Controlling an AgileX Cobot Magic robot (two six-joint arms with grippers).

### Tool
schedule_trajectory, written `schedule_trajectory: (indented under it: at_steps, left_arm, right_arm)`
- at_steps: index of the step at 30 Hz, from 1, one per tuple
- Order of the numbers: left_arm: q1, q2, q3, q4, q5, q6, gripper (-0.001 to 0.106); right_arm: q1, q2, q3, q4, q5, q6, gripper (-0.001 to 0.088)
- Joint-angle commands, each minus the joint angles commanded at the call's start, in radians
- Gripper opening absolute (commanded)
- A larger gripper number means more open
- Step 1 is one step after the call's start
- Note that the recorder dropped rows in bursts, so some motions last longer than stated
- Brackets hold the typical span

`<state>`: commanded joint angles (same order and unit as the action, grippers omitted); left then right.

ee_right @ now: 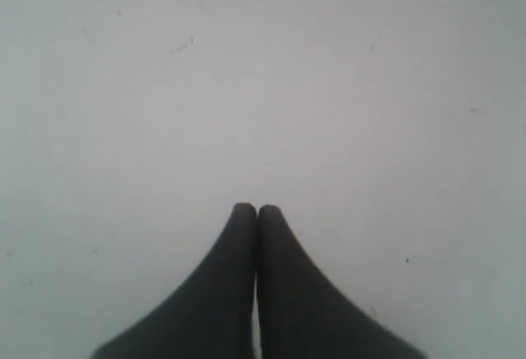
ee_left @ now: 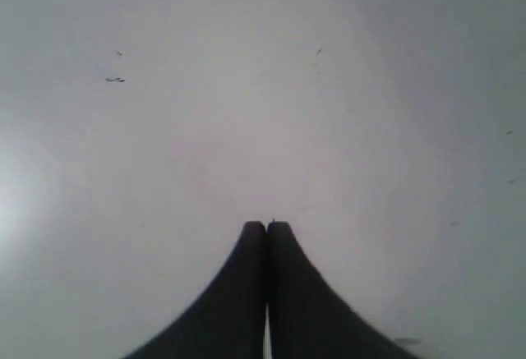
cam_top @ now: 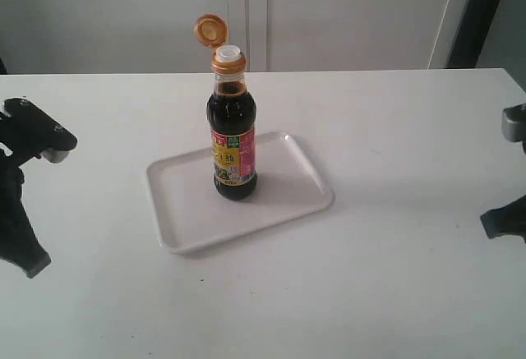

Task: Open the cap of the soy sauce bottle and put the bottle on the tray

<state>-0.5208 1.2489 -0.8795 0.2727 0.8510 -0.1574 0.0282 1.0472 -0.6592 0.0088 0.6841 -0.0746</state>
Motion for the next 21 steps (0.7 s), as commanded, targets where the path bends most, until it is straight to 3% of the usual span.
schedule_trajectory:
  at_steps: [9,17,21]
  left_arm:
    - [0.000,-0.224,0.121,-0.058,-0.111,-0.002,0.000]
    - [0.000,-0.378,0.212,-0.049,-0.164,-0.034,0.000]
    - [0.000,-0.456,0.258,-0.049,-0.185,-0.055,0.000]
  right_arm:
    - [0.000,-0.290,0.151,0.096,-0.201,-0.026,0.0000]
    - [0.002,-0.473,0.231,0.225,-0.264,-0.168,0.0000]
    - [0.002,-0.534,0.261,0.227,-0.283,-0.176,0.0000]
